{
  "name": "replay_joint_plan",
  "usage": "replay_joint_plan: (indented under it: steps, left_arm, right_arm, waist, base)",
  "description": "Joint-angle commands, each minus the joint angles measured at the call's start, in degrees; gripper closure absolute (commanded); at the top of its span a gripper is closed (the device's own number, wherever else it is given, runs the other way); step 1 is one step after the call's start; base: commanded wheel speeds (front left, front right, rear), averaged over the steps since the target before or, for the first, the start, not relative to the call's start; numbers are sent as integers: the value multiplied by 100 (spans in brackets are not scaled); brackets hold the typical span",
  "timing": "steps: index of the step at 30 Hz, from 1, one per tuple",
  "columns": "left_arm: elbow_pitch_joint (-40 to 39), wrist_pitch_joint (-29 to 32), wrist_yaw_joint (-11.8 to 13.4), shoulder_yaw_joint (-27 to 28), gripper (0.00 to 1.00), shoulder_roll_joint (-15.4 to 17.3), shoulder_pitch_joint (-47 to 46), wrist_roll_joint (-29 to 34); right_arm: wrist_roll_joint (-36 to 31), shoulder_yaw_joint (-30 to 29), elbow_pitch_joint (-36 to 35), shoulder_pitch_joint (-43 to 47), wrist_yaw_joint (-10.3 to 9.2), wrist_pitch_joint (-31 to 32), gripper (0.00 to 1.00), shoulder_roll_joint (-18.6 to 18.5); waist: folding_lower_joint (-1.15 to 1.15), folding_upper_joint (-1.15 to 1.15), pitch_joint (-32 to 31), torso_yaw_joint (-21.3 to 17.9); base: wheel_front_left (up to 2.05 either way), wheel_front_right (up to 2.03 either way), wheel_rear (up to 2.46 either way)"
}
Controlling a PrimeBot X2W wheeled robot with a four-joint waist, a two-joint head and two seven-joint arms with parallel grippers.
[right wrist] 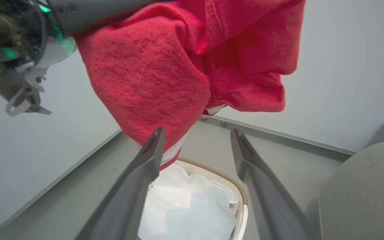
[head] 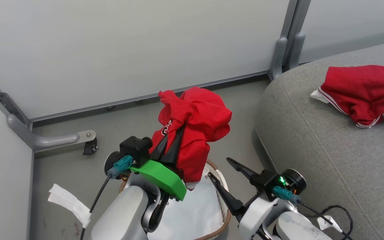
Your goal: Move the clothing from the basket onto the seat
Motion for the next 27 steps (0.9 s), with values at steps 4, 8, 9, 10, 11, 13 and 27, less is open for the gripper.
replay_joint_plan:
  steps: [4,8,9,10,11,13,27]
  left_arm:
    - [-2,-4,12,-163,100,-4,-111,-81]
    - [4,-4,12,-318,100,-10,-123,-137]
    - [8,-4,12,-353,100,-11,-122,-160]
    - [9,-4,12,-390,100,-11,-126,-182]
    - [7,-4,12,-427,100,-13,-129,-183]
    - [5,-4,12,-510,100,-15,-150,-223]
    - [-83,-4,12,-1280,100,-21,-295,-661]
  right_arm:
    - [139,496,209,-542,-8,-1,0,-44]
    - [178,825,332,-925,-8,-1,0,-58]
    - [178,874,377,-987,-8,-1,0,-54]
    - [159,949,475,-1051,-8,-1,0,-48]
    - [148,1003,536,-1101,-8,-1,0,-32]
    - [161,1088,675,-1216,-8,-1,0,14]
    - [212,1058,1230,-1313,-8,-1,100,295]
  waist:
    - [0,0,27,125]
    - [0,0,38,223]
    - [0,0,38,241]
    - [0,0,35,263]
    - [0,0,33,282]
    - [0,0,28,329]
    - [0,0,9,660]
  base:
    - [0,0,0]
    - [0,0,0]
    - [0,0,0]
    - [0,0,0]
    - [0,0,0]
    - [0,0,0]
    - [0,0,0]
